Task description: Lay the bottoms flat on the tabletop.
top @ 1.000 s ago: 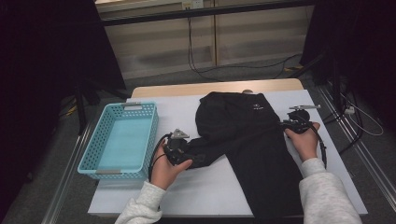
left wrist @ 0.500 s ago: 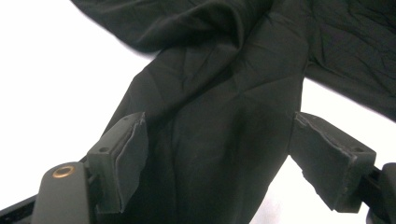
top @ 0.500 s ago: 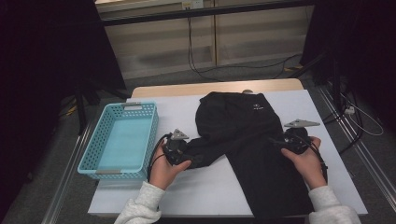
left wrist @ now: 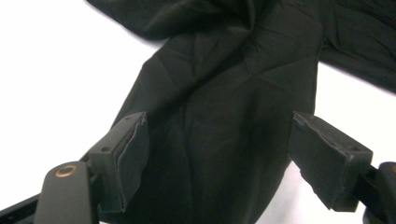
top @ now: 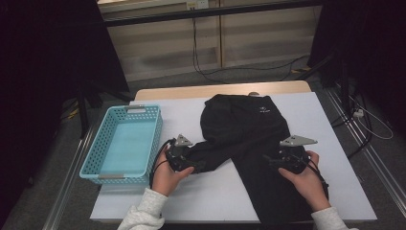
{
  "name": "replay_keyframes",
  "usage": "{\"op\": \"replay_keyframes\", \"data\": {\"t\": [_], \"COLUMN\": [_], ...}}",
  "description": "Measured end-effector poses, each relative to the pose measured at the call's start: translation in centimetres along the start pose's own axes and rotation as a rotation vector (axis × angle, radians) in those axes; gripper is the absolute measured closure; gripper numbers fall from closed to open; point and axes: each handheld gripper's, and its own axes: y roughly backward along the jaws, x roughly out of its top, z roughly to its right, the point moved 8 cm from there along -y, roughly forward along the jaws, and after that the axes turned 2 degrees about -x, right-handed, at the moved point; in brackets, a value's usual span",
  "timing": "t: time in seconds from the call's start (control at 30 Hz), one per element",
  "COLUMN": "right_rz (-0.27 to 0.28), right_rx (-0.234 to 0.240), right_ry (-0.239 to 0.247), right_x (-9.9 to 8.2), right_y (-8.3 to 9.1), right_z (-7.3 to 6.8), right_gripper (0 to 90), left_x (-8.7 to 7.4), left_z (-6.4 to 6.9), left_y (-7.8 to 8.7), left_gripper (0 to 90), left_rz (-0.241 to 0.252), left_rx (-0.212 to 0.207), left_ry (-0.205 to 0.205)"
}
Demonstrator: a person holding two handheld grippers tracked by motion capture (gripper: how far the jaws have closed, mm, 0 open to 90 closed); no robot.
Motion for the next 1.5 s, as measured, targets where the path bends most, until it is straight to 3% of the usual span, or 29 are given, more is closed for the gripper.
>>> {"op": "replay_keyframes", "data": {"t": [0.3,0.5,0.57,0.83,0.93,1.03,1.1,1.33,1.5], "right_rz": [-0.006,-0.014,-0.017,-0.013,-0.012,-0.040,-0.046,-0.026,-0.029], "right_rx": [0.052,0.077,0.097,0.152,0.179,0.207,0.192,0.134,0.165], "right_ry": [0.060,0.094,0.108,0.134,0.151,0.187,0.228,0.240,0.236], "right_x": [0.4,0.4,0.5,0.7,0.8,0.4,0.2,0.5,0.5], "right_y": [-0.3,-0.9,-1.2,-1.8,-2.0,-2.7,-3.1,-3.5,-2.3], "right_z": [-3.0,-4.6,-5.4,-7.6,-8.7,-10.1,-10.7,-9.8,-9.2], "right_gripper": [27.3,34.2,37.6,45.2,49.3,54.6,57.9,88.4,90.0], "left_x": [0.0,-0.3,-0.4,-0.8,-0.9,-0.8,-0.7,0.8,1.4], "left_z": [0.0,0.2,0.5,0.8,1.1,1.5,1.7,1.9,1.7], "left_y": [0.5,0.1,-0.2,-0.6,-0.7,-0.8,-0.6,1.3,1.7], "left_gripper": [24.4,29.0,37.1,53.7,67.4,80.8,85.8,86.7,86.8], "left_rz": [0.016,0.006,0.001,-0.032,-0.043,-0.044,-0.044,0.030,0.068], "left_rx": [0.009,-0.008,-0.024,-0.042,-0.043,-0.061,-0.074,-0.097,-0.088], "left_ry": [-0.018,-0.026,-0.026,0.015,0.029,0.068,0.083,0.119,0.128]}}
